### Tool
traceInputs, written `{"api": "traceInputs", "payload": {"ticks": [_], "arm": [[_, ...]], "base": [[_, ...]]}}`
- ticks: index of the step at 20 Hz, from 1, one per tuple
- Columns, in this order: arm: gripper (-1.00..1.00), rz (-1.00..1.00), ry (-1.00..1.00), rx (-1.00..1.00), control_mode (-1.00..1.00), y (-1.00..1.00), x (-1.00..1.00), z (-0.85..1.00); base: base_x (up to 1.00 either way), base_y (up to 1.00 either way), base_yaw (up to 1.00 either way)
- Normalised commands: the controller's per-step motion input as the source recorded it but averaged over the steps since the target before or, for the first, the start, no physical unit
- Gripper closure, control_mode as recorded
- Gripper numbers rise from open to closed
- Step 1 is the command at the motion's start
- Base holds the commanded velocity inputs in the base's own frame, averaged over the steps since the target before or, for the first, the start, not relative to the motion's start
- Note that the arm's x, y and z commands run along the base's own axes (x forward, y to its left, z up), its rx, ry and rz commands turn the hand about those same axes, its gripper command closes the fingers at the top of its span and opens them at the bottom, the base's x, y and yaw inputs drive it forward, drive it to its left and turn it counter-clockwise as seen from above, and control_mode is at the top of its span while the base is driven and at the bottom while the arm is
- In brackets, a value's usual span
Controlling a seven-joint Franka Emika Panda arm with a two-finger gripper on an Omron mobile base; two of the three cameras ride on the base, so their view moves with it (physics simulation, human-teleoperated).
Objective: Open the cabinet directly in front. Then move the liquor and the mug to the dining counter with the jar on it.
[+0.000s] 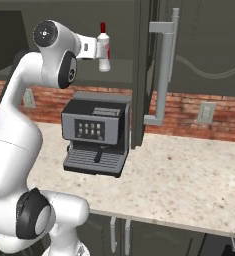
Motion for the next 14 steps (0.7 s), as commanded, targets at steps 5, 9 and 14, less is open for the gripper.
{"api": "traceInputs", "payload": {"ticks": [5,9,14], "arm": [[-1.00,0.00,0.08,0.00,-1.00,-0.07,0.48,0.00],[-1.00,0.00,0.05,0.00,-1.00,-0.13,0.43,0.00],[-1.00,0.00,0.00,0.00,-1.00,-0.09,0.26,-0.06]], "base": [[0.00,0.00,0.00],[0.00,0.00,0.00],[0.00,0.00,0.00]]}}
